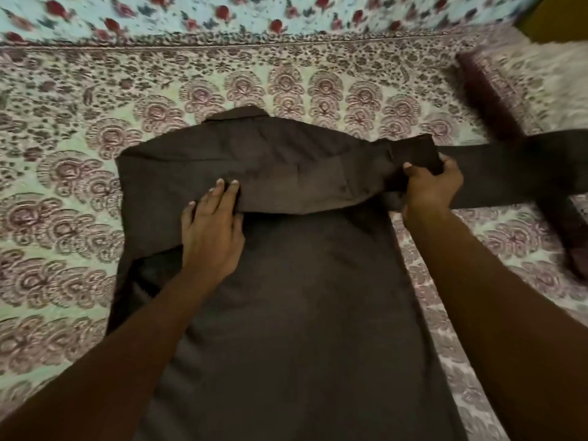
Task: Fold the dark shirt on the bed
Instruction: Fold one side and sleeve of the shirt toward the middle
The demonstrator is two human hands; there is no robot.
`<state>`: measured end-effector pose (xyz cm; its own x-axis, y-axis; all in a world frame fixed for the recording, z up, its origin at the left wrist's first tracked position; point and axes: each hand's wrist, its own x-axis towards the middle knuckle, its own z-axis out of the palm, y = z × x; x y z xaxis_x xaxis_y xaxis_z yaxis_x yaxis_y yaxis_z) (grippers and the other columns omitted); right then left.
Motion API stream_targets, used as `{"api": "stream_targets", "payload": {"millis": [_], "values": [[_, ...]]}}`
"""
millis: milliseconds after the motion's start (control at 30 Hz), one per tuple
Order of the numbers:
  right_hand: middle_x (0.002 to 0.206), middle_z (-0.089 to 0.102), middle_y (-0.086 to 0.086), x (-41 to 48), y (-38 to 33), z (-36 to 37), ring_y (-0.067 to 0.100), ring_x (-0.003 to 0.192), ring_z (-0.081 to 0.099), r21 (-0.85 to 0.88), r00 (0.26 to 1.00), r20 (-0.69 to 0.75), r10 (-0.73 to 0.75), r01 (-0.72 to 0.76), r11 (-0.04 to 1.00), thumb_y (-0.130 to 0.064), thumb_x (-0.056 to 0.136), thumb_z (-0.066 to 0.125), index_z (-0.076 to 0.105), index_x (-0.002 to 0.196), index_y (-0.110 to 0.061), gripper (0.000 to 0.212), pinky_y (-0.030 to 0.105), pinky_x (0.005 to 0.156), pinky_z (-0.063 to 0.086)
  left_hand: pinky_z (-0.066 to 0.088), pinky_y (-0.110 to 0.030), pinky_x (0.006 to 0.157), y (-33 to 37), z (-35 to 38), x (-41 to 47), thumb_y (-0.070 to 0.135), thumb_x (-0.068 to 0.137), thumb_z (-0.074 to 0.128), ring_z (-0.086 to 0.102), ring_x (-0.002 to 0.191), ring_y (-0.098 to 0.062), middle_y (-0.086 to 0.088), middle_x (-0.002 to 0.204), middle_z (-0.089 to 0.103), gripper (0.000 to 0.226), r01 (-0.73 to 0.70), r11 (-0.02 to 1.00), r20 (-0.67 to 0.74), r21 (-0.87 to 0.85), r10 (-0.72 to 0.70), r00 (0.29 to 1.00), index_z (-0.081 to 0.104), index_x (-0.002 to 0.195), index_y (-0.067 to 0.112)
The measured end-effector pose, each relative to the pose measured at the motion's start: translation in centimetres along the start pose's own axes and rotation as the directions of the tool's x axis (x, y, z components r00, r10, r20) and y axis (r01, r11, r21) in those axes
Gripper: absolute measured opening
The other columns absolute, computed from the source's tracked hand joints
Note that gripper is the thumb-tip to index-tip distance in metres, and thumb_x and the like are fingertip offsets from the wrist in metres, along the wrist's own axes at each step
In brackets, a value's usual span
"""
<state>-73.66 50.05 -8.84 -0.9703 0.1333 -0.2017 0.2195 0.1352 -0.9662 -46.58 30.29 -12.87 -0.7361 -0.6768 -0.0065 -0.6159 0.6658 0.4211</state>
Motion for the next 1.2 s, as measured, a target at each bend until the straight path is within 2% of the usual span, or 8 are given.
{"api": "stream_targets", "payload": {"millis": [233, 367, 533, 633, 733, 833, 1033, 1200], "values": [[0.143, 0.057, 0.005, 7.3, 0.4, -3.2, 0.018, 0.119, 0.06, 0.084, 0.994, -0.097, 0.054, -0.046, 0.995, 0.01, 0.093, 0.058, 0.056, 0.147, -0.025, 0.064, 0.028, 0.103, 0.055, 0.017, -0.052, 0.127, 6.6, 4.3, 2.2, 0.039, 0.11, 0.034, 0.016, 0.16, -0.023, -0.004, 0.174, 0.016, 0.058, -0.076, 0.995, 0.142, 0.064, 0.067, 0.988, 0.021, 0.165, 0.027], [0.109, 0.067, 0.009, 10.4, 0.8, -4.5, 0.017, 0.098, 0.065, -0.025, 0.991, -0.083, 0.102, -0.105, 0.994, 0.006, 0.096, 0.061, 0.073, 0.124, -0.007, 0.034, 0.004, 0.064, 0.05, 0.018, -0.053, 0.127, 8.1, 6.3, 3.0, 0.041, 0.11, 0.033, 0.014, 0.16, -0.023, -0.001, 0.175, 0.013, 0.059, -0.13, 0.985, 0.197, 0.117, 0.106, 0.975, 0.019, 0.166, 0.028], [0.124, 0.069, 0.019, 12.4, 1.9, -6.1, 0.03, 0.114, 0.069, -0.261, 0.988, -0.043, 0.151, -0.156, 0.953, -0.01, 0.088, 0.08, 0.067, 0.125, -0.004, 0.04, 0.035, 0.094, 0.06, 0.018, -0.056, 0.126, 9.0, 8.0, 3.9, 0.043, 0.11, 0.035, 0.01, 0.161, -0.026, -0.003, 0.175, 0.009, 0.059, -0.157, 0.977, 0.231, 0.148, 0.12, 0.966, 0.021, 0.165, 0.029], [0.147, 0.053, 0.019, 10.5, 2.2, -6.5, 0.038, 0.134, 0.052, -0.704, 0.991, 0.043, -0.129, 0.121, 0.699, -0.019, 0.091, 0.072, 0.065, 0.133, -0.009, 0.044, 0.047, 0.11, 0.044, 0.015, -0.055, 0.126, 9.5, 8.5, 4.4, 0.045, 0.11, 0.033, 0.007, 0.161, -0.025, -0.002, 0.176, 0.005, 0.058, -0.136, 0.976, 0.22, 0.17, 0.097, 0.971, 0.019, 0.165, 0.031], [0.16, 0.035, 0.014, 7.2, 3.1, -5.7, 0.042, 0.146, 0.031, -0.757, 0.857, 0.364, -0.365, 0.5, 0.42, -0.031, 0.095, 0.063, 0.062, 0.134, -0.02, 0.041, 0.06, 0.112, 0.03, 0.016, -0.056, 0.125, 9.4, 9.2, 4.4, 0.046, 0.108, 0.036, 0.006, 0.161, -0.025, -0.001, 0.176, 0.004, 0.061, -0.142, 0.974, 0.196, 0.178, 0.106, 0.975, 0.019, 0.165, 0.033], [0.154, 0.045, 0.011, 5.1, 4.6, -4.0, 0.037, 0.143, 0.038, -0.551, 0.595, 0.775, -0.212, 0.801, 0.233, -0.045, 0.103, 0.05, 0.06, 0.142, -0.026, 0.044, 0.062, 0.111, 0.034, 0.014, -0.055, 0.127, 8.8, 9.6, 4.3, 0.047, 0.107, 0.038, 0.004, 0.162, -0.023, 0.003, 0.176, 0.002, 0.063, -0.136, 0.982, 0.182, 0.131, 0.111, 0.977, 0.017, 0.165, 0.036], [0.148, 0.05, 0.015, 0.4, 5.0, -0.2, 0.04, 0.136, 0.044, -0.603, 0.591, 0.781, -0.204, 0.798, 0.002, -0.056, 0.106, 0.036, 0.06, 0.136, -0.017, 0.056, 0.058, 0.109, 0.033, 0.015, -0.055, 0.128, 7.7, 7.5, 2.3, 0.051, 0.099, 0.053, 0.003, 0.162, -0.027, 0.0, 0.176, 0.001, 0.072, -0.122, 0.98, 0.106, 0.157, 0.106, 0.989, 0.027, 0.163, 0.029], [0.158, 0.042, 0.01, -6.2, 6.6, 3.2, 0.035, 0.143, 0.041, -0.215, 0.216, 0.974, -0.073, 0.976, 0.013, -0.055, 0.106, 0.034, 0.048, 0.151, -0.029, 0.054, 0.057, 0.105, 0.044, 0.016, -0.059, 0.124, 4.1, 5.5, -4.0, 0.053, 0.09, 0.055, 0.008, 0.161, -0.029, -0.002, 0.176, 0.008, 0.078, 0.125, 0.976, -0.057, 0.177, -0.117, 0.991, 0.034, 0.16, 0.025]]}}
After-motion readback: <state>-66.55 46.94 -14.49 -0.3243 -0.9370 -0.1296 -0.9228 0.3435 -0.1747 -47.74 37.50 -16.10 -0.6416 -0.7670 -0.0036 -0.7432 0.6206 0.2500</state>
